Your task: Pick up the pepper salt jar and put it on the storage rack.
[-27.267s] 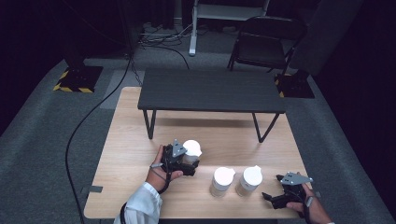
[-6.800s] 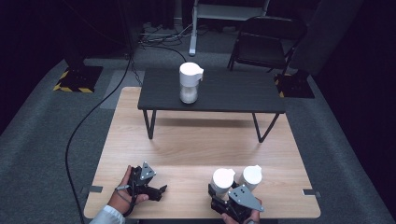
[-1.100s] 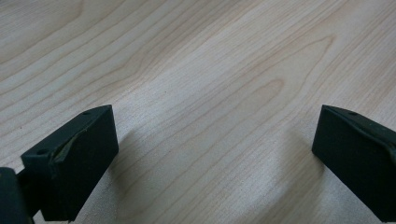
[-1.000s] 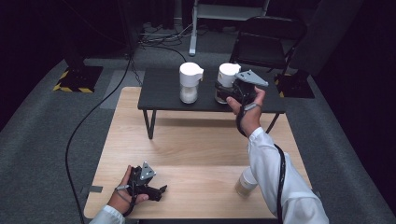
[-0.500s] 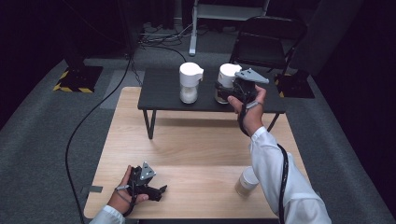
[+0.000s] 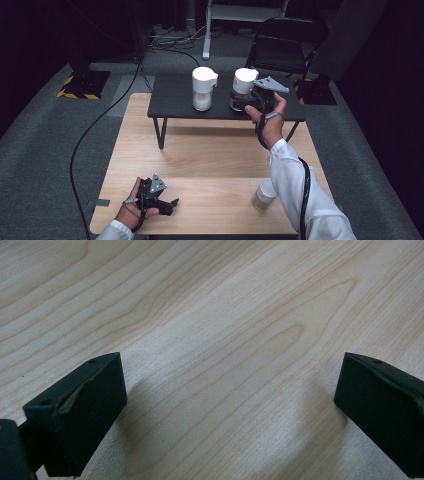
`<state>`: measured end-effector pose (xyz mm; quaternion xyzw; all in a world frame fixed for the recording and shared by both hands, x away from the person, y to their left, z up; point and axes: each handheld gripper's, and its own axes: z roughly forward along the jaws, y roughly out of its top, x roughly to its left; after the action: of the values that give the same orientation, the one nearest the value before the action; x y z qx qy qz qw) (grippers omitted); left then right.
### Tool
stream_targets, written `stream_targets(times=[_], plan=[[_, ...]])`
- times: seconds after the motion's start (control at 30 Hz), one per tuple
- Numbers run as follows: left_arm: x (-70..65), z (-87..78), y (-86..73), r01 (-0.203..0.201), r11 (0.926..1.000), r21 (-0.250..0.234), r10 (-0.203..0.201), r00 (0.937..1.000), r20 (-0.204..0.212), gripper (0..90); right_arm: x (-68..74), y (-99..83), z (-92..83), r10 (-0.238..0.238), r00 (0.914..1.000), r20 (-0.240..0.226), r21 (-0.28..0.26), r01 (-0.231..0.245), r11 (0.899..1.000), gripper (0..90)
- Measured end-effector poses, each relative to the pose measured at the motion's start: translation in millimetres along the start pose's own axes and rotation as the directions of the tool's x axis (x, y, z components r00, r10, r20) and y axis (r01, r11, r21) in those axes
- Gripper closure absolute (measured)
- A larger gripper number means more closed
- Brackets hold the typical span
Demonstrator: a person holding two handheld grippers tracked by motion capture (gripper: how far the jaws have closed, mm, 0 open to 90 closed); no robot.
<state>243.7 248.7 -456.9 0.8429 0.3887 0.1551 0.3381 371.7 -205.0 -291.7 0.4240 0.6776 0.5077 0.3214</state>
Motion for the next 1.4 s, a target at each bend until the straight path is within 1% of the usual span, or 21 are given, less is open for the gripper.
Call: stream_targets(times=[0.07, 0.13, 0.27, 0.4, 0.47, 0.53, 0.83, 0.93, 1.0, 1.07, 1.13, 1.17, 1.3, 1.37, 1.4], plan=[[0.0, 0.0, 0.0, 0.0, 1.0, 0.0, 0.0, 1.0, 0.0, 0.3, -0.7, 0.6, 0.0, -0.013, 0.9999, -0.003, 0.003, 0.013, 1.0, 17.1], [0.0, 0.0, 0.0, 0.0, 1.0, 0.0, 0.0, 1.0, 0.0, 0.3, -0.2, -0.3, -0.7, -0.024, 0.9997, -0.007, -0.001, 0.024, 1.0, 12.4], [0.0, 0.0, 0.0, 0.0, 1.0, 0.0, 0.0, 1.0, 0.0, 0.3, 2.9, -2.1, -0.5, -0.048, 0.9988, -0.011, 0.012, 0.048, 0.999, 7.0], [0.0, 0.0, 0.0, 0.0, 1.0, 0.0, 0.0, 1.0, 0.0, 0.3, 5.5, -4.9, -0.2, -0.053, 0.9986, -0.003, 0.008, 0.053, 0.999, 3.4], [0.0, 0.0, 0.0, 0.0, 1.0, 0.0, 0.0, 1.0, 0.0, 0.3, 5.6, -5.4, 0.2, -0.066, 0.9978, -0.005, 0.01, 0.066, 0.998, 2.4], [0.0, -0.1, 0.0, 0.0, 1.0, 0.0, 0.0, 1.0, 0.0, 0.3, 5.3, -4.7, 0.4, -0.081, 0.9966, -0.011, 0.017, 0.081, 0.997, 1.9], [0.0, -0.1, 0.0, 0.0, 1.0, 0.0, 0.0, 1.0, 0.0, 0.3, 4.6, -6.0, -1.8, -0.104, 0.9944, -0.023, 0.016, 0.104, 0.994, 1.4], [0.0, 0.0, 0.0, 0.0, 1.0, 0.0, 0.0, 1.0, 0.0, 0.3, 5.6, -7.3, -1.5, -0.113, 0.9934, -0.02, 0.014, 0.113, 0.993, 1.4], [0.0, 0.0, 0.0, 0.0, 1.0, 0.0, 0.0, 1.0, 0.0, 0.3, 8.2, -9.6, -0.5, -0.12, 0.9927, -0.006, 0.01, 0.12, 0.993, 1.4], [0.0, 0.0, 0.0, 0.0, 1.0, 0.0, 0.0, 1.0, 0.0, 0.3, 7.9, -11.5, -0.2, -0.126, 0.992, -0.007, 0.011, 0.126, 0.992, 1.4], [0.0, 0.0, 0.0, 0.0, 1.0, 0.0, 0.0, 1.0, 0.0, 0.3, 8.1, -13.1, -0.9, -0.143, 0.9897, -0.007, 0.009, 0.143, 0.99, 1.4], [0.0, 0.0, 0.0, 0.0, 1.0, 0.0, 0.0, 1.0, 0.0, 0.3, 8.7, -14.8, -2.7, -0.164, 0.9865, -0.005, 0.002, 0.164, 0.987, 1.4], [0.0, -0.1, 0.0, 0.0, 1.0, 0.0, 0.0, 1.0, 0.0, 0.3, 9.8, -15.6, -5.5, -0.176, 0.9844, 0.0, -0.004, 0.176, 0.984, 1.4], [0.0, 0.0, 0.0, 0.0, 1.0, 0.0, 0.0, 1.0, 0.0, 0.3, 12.5, -17.1, -7.7, -0.197, 0.9804, 0.014, -0.013, 0.197, 0.98, 1.4], [0.0, 0.0, 0.0, 0.0, 1.0, 0.0, 0.0, 1.0, 0.0, 0.3, 12.5, -17.5, -9.1, -0.207, 0.9783, 0.01, -0.016, 0.207, 0.978, 1.4]])
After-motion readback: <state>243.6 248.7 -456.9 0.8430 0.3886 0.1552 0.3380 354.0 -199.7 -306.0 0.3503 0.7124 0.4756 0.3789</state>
